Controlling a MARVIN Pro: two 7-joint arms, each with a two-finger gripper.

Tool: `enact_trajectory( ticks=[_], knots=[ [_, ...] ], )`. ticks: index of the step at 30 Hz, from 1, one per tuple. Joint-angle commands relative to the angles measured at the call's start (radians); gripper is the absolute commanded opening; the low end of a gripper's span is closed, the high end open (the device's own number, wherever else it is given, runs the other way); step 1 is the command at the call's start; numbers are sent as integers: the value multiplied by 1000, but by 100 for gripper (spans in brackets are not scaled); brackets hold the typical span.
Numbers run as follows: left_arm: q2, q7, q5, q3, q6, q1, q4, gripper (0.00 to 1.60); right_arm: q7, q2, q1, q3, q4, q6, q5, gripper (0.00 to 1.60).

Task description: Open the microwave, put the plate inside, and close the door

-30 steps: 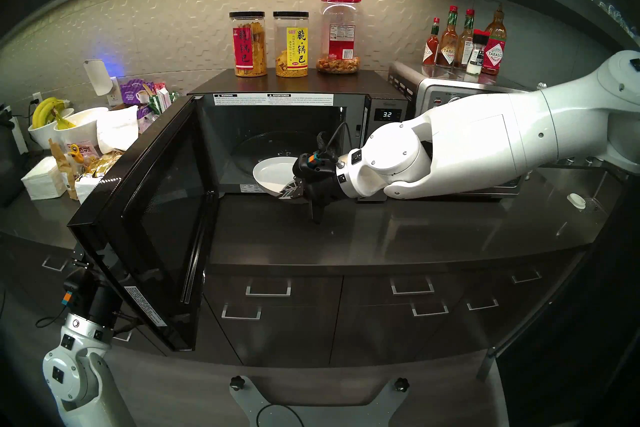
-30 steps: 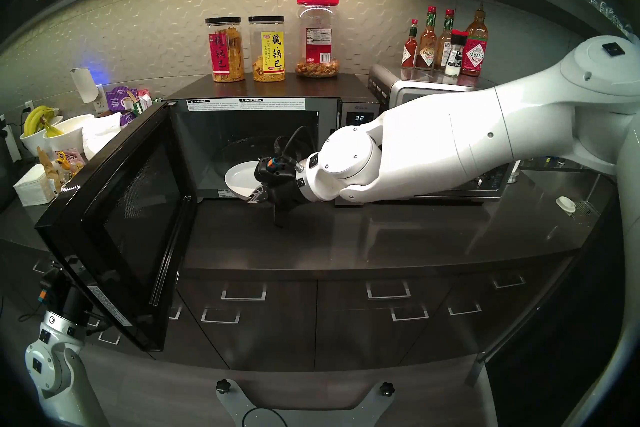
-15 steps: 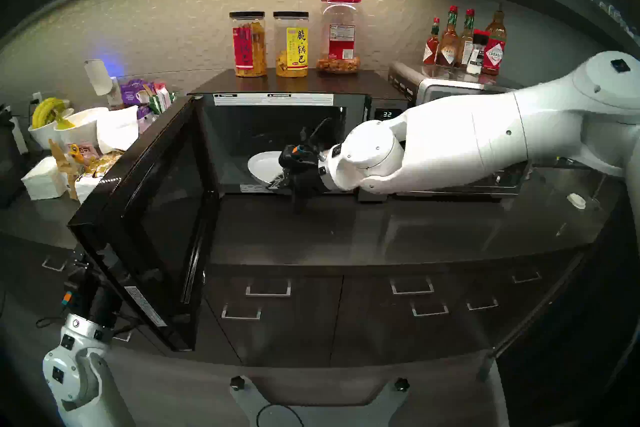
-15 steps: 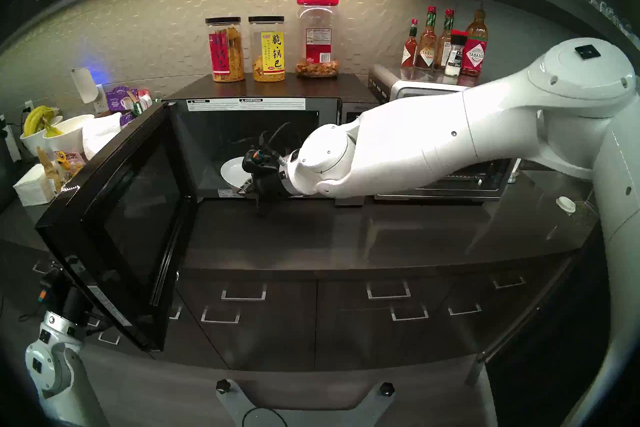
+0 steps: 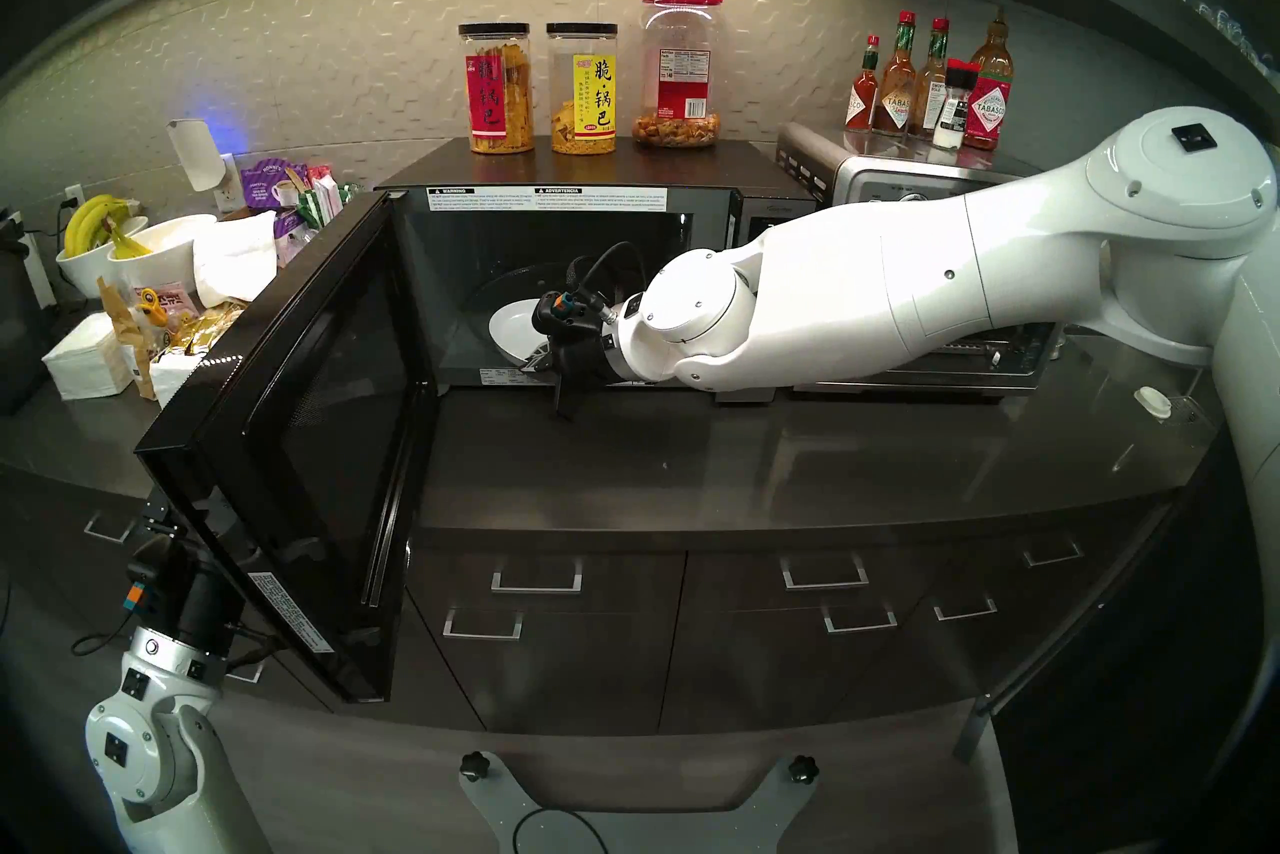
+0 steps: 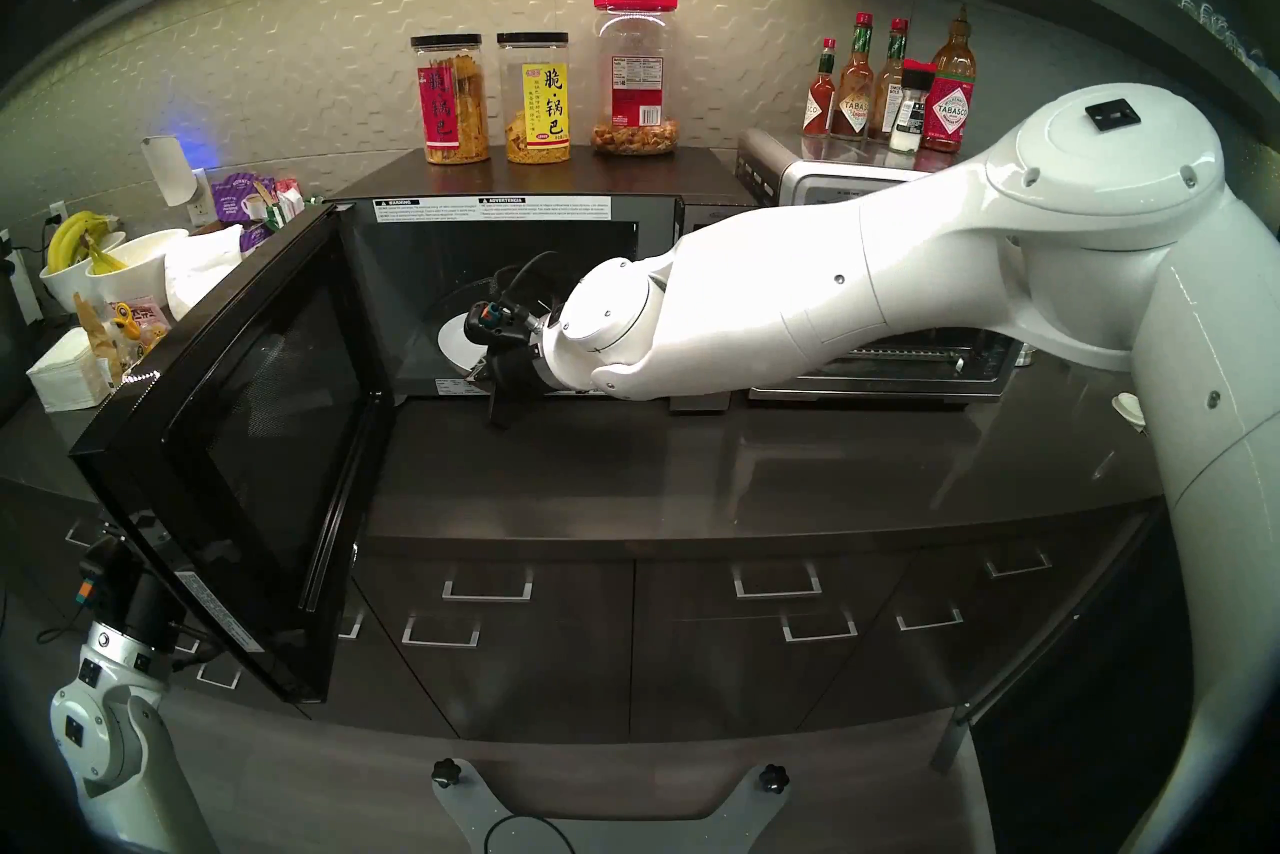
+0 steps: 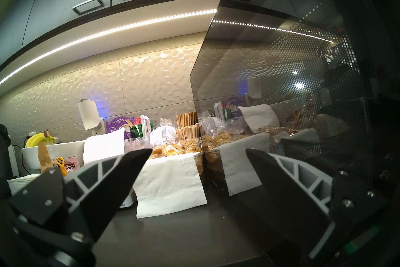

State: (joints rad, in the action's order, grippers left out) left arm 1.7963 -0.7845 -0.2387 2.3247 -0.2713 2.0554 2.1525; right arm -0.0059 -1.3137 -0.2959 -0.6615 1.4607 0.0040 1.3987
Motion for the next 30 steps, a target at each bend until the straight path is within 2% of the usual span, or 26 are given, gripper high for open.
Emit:
enact_trajectory(
  ticks=[1, 9, 30],
  knots=[
    [2, -1, -2, -1, -1, 2, 21, 160, -39, -31, -2, 19, -50, -7, -7, 0],
    [2, -1, -2, -1, -1, 2, 21, 160, -45, -48, 11, 15, -94, -6, -5, 0],
    [2, -1, -2, -1, -1, 2, 21, 160, 45, -110, 31, -6, -245, 26, -23, 0]
  ],
)
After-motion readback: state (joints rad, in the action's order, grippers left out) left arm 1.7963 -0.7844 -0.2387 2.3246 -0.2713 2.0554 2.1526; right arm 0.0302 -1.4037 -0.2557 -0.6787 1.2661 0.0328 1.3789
